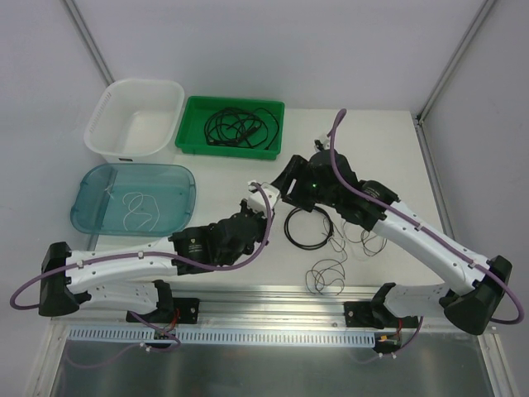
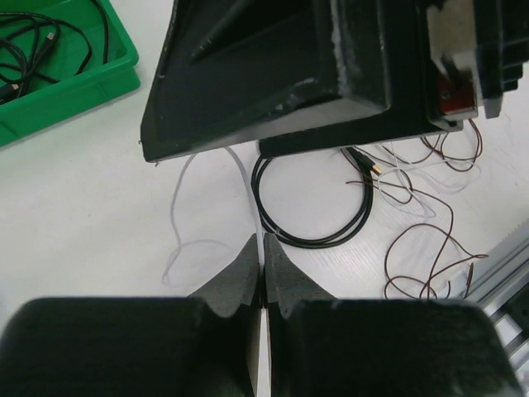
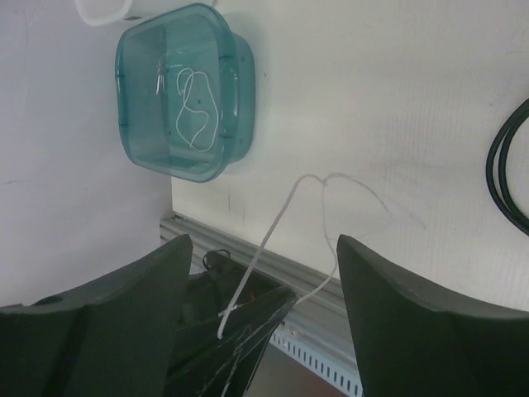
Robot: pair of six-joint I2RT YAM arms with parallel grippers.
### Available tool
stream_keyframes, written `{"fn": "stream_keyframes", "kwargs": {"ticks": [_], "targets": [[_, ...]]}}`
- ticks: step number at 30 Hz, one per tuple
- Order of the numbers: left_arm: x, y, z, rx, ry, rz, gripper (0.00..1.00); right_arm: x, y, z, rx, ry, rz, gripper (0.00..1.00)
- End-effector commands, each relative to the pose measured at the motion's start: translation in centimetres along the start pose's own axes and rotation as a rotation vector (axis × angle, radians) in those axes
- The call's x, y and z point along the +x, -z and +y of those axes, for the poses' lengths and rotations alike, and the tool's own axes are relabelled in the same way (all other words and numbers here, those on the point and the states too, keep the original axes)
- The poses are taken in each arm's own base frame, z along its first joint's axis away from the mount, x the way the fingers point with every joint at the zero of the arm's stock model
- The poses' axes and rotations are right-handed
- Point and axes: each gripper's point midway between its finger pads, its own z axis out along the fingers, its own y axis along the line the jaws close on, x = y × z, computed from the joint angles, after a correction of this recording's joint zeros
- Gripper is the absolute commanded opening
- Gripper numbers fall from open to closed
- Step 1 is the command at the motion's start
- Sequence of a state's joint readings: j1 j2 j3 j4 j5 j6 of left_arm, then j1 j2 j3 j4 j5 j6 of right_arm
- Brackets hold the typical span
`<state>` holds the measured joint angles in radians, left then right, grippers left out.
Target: Untangle the cables
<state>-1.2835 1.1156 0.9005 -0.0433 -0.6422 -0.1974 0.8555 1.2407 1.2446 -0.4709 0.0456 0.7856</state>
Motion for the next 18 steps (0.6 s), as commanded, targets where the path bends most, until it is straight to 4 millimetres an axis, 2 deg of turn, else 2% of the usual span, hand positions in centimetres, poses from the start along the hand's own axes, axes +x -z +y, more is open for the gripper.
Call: {"fn": "stream_keyframes", "kwargs": {"ticks": [1, 2, 4, 6, 7, 8, 10, 11, 13, 17, 18], "targets": [[-1.7, 1.1, 1.0, -0.034, 0.081, -0.047, 0.0, -0.6, 1.4, 0.1, -0.016, 0.05, -0.032, 0.77], [-1.8, 1.1, 1.0, -0.033, 0.083, -0.038, 0.0, -1.2, 2.0, 0.1, -0.006, 0.059, -0.051, 0.91], [-2.0, 1.2, 1.5, -0.047, 0.094, -0.009, 0.0, -1.8, 2.7, 0.1, -0.005, 0.093, -0.074, 0.99], [-2.1, 1.1, 1.6, -0.042, 0.12, 0.025, 0.0, -2.7, 4.0, 0.1, 0.007, 0.147, -0.112, 0.97], [-2.2, 0.9, 2.3, -0.059, 0.13, 0.036, 0.0, -3.1, 4.5, -0.1, 0.017, 0.168, -0.127, 0.97], [-2.3, 0.9, 2.5, -0.059, 0.144, 0.042, 0.0, -3.6, 5.0, -1.2, 0.07, 0.21, -0.15, 0.97], [-2.8, 1.0, 3.3, -0.076, 0.179, 0.044, 0.0, -4.7, 6.6, -1.8, 0.106, 0.237, -0.201, 0.97], [-3.4, 0.9, 3.9, -0.081, 0.21, 0.042, 0.0, -5.5, 7.8, -3.0, 0.152, 0.251, -0.247, 0.97], [-3.5, 1.1, 5.0, -0.102, 0.235, 0.053, 0.0, -6.0, 8.9, -4.1, 0.186, 0.256, -0.287, 0.97], [-5.1, 2.2, 8.2, -0.181, 0.275, 0.029, 0.0, -6.8, 11.3, -7.0, 0.261, 0.263, -0.372, 0.97], [-6.1, 2.6, 9.2, -0.206, 0.295, 0.01, 0.0, -6.7, 11.6, -7.6, 0.276, 0.267, -0.379, 0.97]]}}
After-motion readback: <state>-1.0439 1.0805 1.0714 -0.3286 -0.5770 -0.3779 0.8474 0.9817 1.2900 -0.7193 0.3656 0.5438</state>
